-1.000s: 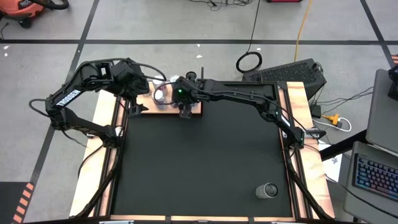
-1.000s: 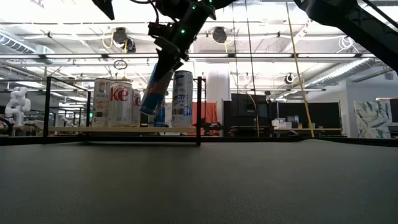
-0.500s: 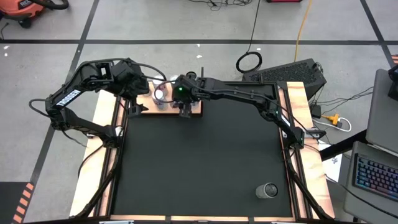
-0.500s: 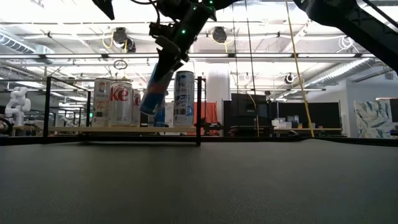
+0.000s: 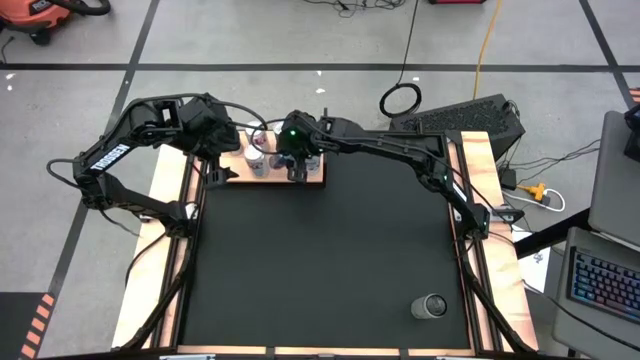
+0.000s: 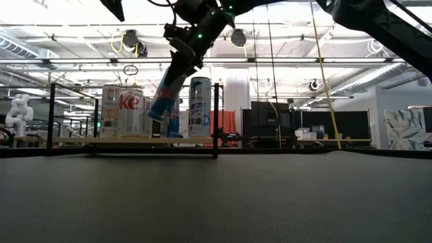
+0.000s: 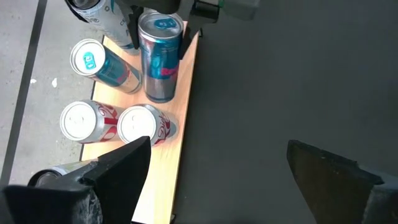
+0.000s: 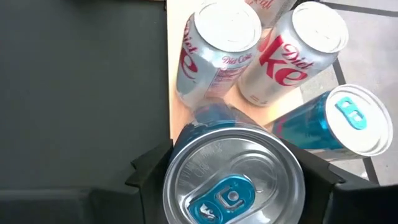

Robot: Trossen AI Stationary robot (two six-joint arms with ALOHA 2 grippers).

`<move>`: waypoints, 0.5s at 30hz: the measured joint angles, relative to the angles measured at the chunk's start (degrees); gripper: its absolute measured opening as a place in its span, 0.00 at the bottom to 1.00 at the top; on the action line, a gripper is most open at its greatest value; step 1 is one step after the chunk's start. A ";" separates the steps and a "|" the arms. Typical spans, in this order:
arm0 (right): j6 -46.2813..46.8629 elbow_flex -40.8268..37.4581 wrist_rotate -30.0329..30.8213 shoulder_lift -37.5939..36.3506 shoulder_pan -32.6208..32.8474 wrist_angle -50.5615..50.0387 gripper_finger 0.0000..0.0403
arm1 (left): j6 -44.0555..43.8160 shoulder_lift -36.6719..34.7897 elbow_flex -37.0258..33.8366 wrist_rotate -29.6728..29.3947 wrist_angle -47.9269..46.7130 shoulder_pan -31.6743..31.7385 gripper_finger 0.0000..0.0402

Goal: Place canned beverage on shelf
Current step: Align the blue soda can on the shelf with the other blue soda can on the shelf

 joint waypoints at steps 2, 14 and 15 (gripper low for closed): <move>-0.25 0.00 -0.01 0.00 -0.25 0.25 0.56 | 0.06 0.00 0.00 0.00 0.00 -0.02 0.93; -1.17 0.00 -3.38 0.34 -0.44 -0.26 0.56 | 0.07 0.00 0.00 0.00 0.00 0.00 0.93; -1.39 0.00 -2.99 0.44 -0.42 -0.90 0.56 | 0.05 0.00 0.00 0.00 0.00 -0.02 0.93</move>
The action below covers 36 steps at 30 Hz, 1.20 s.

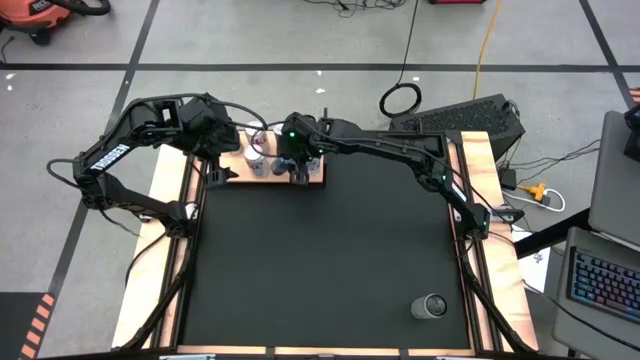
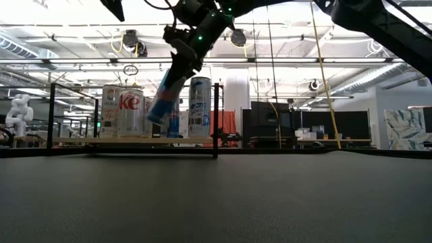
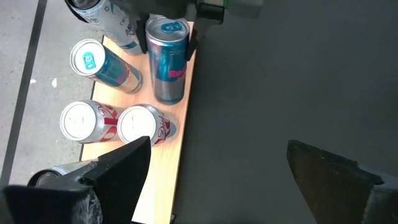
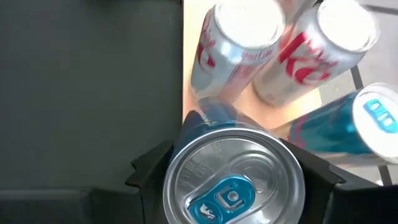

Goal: Place canned beverage on shelf
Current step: Align the blue soda can on the shelf with the other blue soda can on the shelf

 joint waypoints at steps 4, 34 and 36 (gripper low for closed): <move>-0.86 0.00 1.43 0.74 0.05 -0.44 0.56 | -0.04 0.00 0.00 0.02 0.00 0.00 0.93; -4.25 0.00 -1.43 0.74 0.27 -0.36 0.62 | -0.16 0.00 0.00 0.02 0.00 0.02 0.93; -4.25 0.00 -1.37 0.74 0.23 -0.75 0.63 | -0.18 0.00 0.00 0.02 0.00 0.02 0.93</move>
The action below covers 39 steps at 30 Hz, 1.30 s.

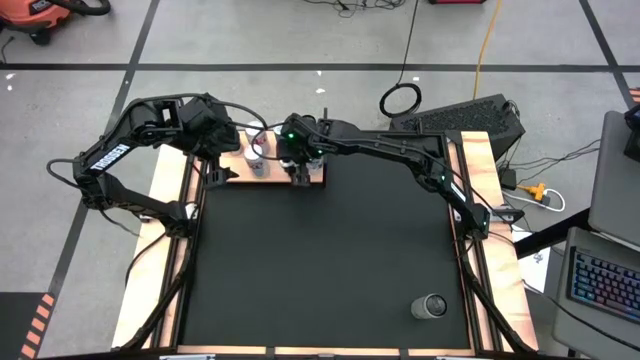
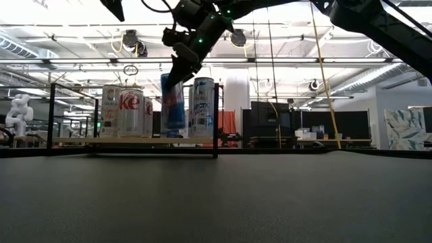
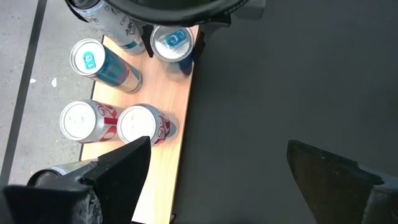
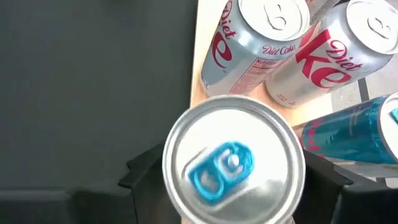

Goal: Place canned beverage on shelf
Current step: Align the blue soda can on the shelf with the other blue soda can on the shelf

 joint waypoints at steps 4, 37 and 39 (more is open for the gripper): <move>-0.35 0.00 0.17 0.00 -0.01 0.85 0.63 | 0.00 0.00 0.00 0.00 0.00 -0.02 0.93; -1.57 -0.02 4.37 1.75 -0.68 5.85 0.71 | -0.20 0.00 -0.02 0.02 0.00 0.00 0.93; -1.56 -0.02 4.38 1.75 -0.66 6.09 0.73 | -0.20 0.00 -0.02 0.02 0.00 -0.01 0.93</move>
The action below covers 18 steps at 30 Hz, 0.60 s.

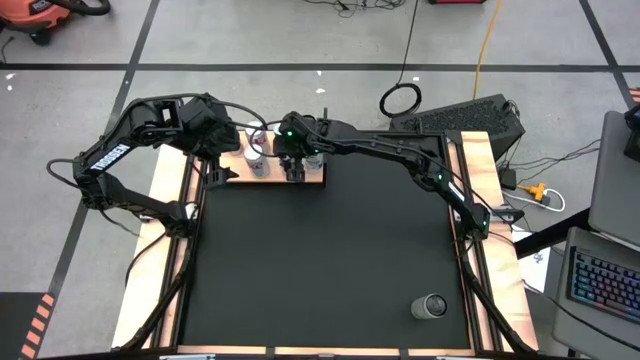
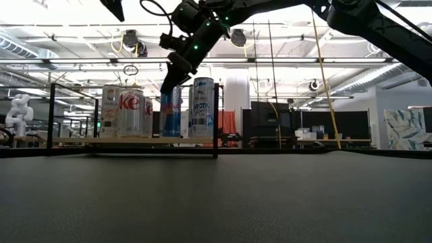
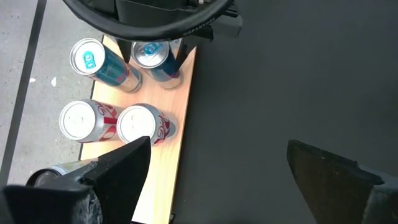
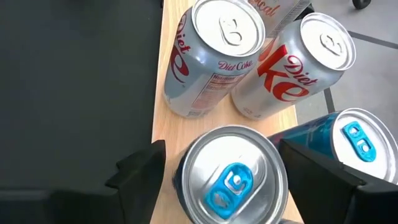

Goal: Place canned beverage on shelf
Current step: Align the blue soda can on the shelf with the other blue soda can on the shelf, then adjust the soda cans on the shelf

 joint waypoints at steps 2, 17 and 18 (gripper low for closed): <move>-0.08 0.00 0.10 0.00 0.00 0.25 0.74 | -0.02 0.00 0.00 0.00 0.00 0.00 0.93; 3.30 0.05 6.22 -6.06 0.98 -0.51 0.74 | -0.07 0.00 0.00 0.00 0.00 -0.01 0.93; 3.96 0.07 6.19 -6.94 1.21 -0.66 0.74 | -0.09 0.00 0.00 0.00 0.00 0.01 0.93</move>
